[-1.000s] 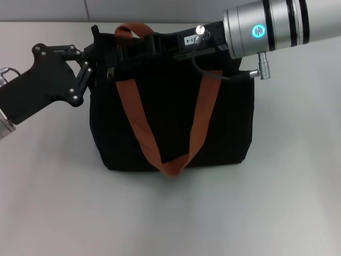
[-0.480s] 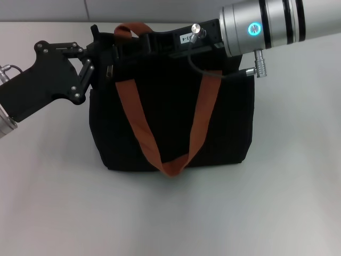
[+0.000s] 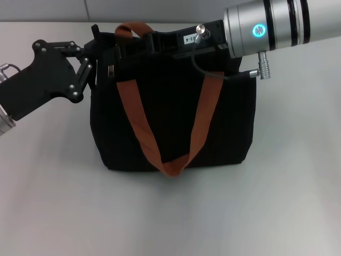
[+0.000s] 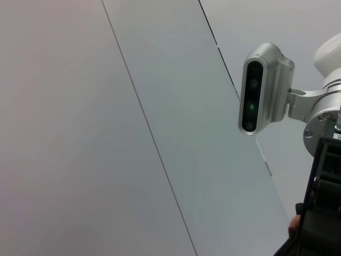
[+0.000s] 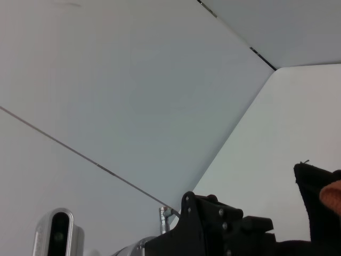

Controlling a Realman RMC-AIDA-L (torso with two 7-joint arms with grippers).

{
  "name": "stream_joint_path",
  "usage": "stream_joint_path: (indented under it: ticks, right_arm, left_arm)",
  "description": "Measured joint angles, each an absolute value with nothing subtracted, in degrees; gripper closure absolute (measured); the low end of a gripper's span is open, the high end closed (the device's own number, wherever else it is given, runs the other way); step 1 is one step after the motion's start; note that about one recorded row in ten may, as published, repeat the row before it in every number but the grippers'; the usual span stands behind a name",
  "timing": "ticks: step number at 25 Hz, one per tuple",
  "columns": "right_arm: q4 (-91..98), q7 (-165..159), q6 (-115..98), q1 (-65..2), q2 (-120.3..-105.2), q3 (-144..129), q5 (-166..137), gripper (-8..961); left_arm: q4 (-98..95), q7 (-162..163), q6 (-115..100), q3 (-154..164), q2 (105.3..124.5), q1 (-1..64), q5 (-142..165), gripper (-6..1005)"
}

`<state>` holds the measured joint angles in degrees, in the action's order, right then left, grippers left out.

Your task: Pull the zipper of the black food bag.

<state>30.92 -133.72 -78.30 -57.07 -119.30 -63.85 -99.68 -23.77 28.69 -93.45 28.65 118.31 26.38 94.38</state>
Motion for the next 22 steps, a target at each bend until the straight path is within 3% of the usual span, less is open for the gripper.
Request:
stream_joint_path:
  ticks: [22]
  right_arm:
    - [34.85,-132.19,-77.37,-55.93,-119.09,-64.11,-100.32,512]
  left_arm:
    - [-25.93,32.96,-95.15,29.06,118.13,27.20,93.72,928]
